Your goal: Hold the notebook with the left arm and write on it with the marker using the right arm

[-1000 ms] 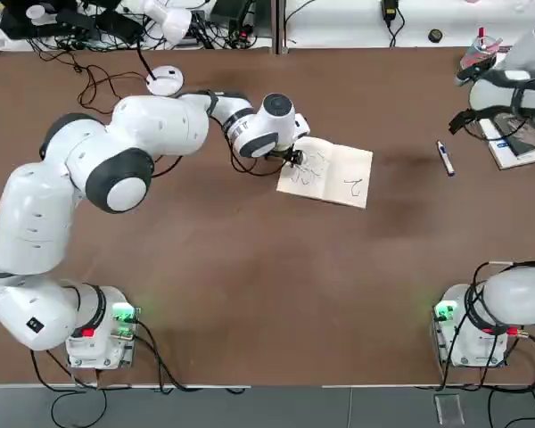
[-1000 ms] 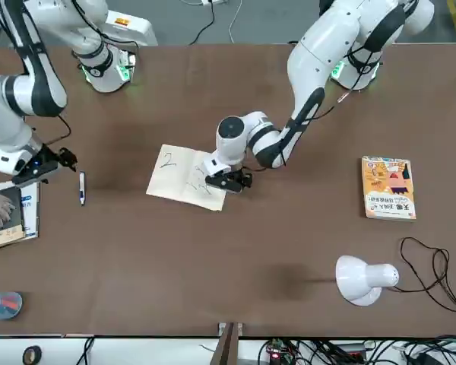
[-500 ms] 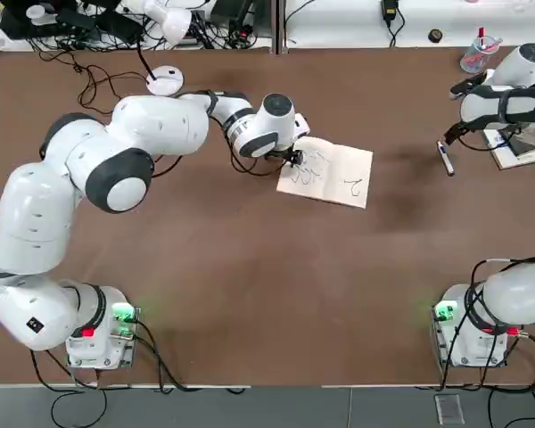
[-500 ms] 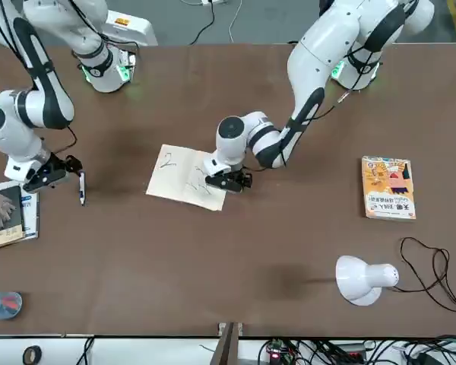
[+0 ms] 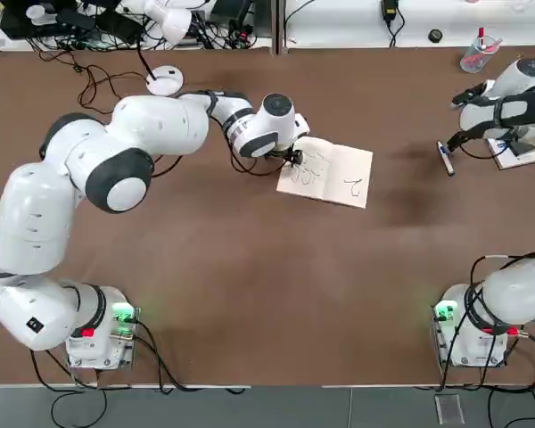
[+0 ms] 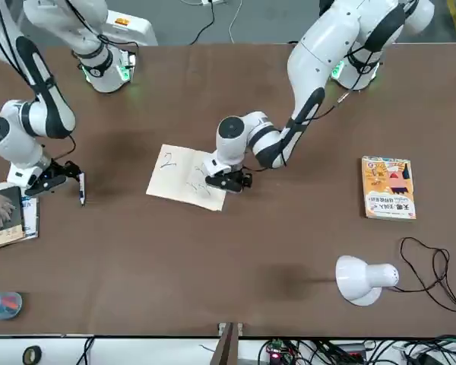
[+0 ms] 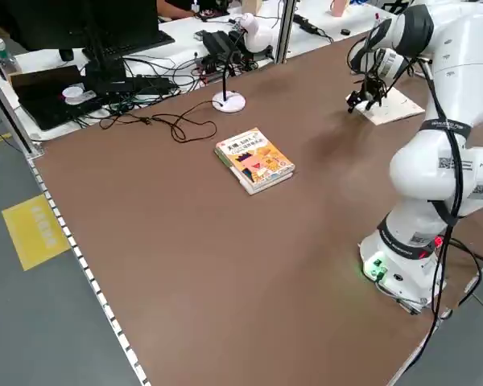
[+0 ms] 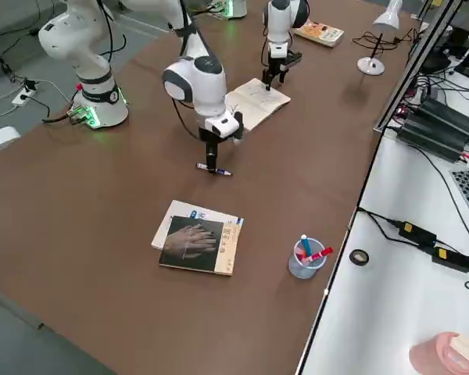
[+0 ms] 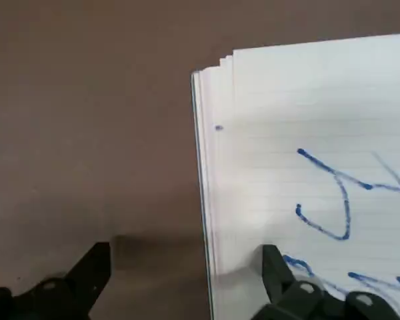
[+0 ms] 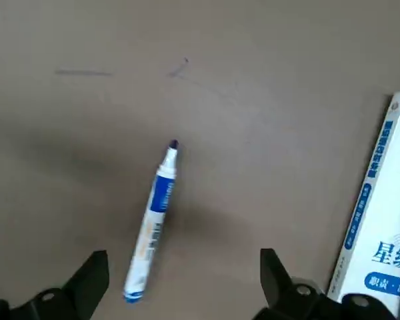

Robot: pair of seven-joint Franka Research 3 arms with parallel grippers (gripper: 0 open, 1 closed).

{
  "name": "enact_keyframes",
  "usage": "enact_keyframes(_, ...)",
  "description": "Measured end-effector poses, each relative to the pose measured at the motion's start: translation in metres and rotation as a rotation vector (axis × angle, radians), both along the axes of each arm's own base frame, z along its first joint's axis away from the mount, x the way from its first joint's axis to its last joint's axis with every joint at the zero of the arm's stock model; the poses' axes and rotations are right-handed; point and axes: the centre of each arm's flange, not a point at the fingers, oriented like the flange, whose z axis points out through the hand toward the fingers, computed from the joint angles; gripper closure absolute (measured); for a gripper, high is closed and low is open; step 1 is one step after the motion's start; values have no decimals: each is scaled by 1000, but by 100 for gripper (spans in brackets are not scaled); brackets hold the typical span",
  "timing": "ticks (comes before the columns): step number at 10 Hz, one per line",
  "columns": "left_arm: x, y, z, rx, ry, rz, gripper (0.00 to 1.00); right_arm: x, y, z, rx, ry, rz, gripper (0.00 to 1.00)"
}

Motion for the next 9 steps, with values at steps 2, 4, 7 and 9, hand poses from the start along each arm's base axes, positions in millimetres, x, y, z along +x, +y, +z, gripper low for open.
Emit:
enact_keyframes(2, 0, 0, 0, 0, 0, 0, 0, -2, 0, -10, -1, 14, 5, 0)
enact_keyframes(4, 0, 0, 0, 0, 0, 0, 0, -3, 3, -15, 0, 24, 10, 0)
enact_keyframes(7, 0, 0, 0, 0, 0, 0, 0, -4, 4, -25, 2, 27, 6, 0)
enact_keyframes(9, 0, 0, 0, 0, 0, 0, 0, -6, 6, -34, 19, 26, -24, 0)
